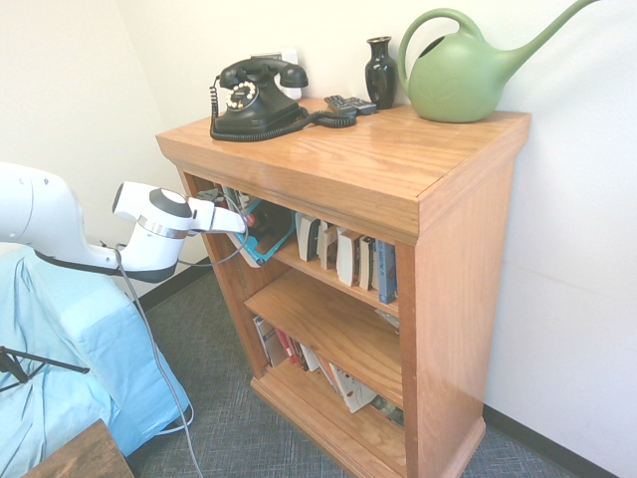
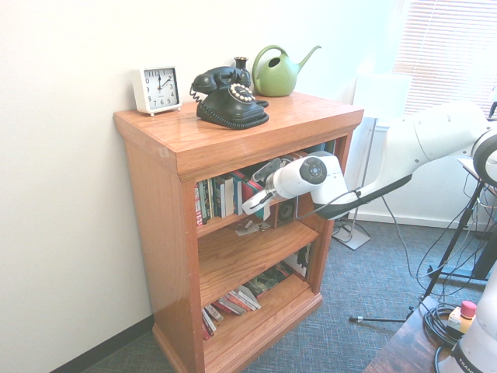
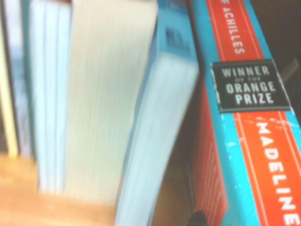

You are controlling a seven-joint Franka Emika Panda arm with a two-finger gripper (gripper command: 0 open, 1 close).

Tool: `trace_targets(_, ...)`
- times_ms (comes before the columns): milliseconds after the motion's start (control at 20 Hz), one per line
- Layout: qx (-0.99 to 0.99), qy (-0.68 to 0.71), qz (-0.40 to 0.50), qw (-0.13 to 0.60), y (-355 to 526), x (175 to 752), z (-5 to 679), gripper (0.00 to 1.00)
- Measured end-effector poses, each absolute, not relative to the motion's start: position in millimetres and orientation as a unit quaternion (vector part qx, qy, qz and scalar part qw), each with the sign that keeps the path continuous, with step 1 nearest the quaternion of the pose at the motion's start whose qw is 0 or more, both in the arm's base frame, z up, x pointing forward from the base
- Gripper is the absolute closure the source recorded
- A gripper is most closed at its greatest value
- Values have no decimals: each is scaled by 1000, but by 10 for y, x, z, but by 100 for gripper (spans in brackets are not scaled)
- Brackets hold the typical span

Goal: Organize the shelf

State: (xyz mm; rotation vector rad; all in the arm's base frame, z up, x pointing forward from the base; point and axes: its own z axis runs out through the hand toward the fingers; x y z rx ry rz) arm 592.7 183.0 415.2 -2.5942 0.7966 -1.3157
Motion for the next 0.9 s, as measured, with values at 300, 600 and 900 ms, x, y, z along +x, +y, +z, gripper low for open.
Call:
trace_targets(300,-854,268,-442,60,1942,6106,4184,100)
trace_targets(600,-854,269,-442,58,1945,6107,4182,0)
trace_targets(900,-854,268,-443,58,1945,6104,4185,0)
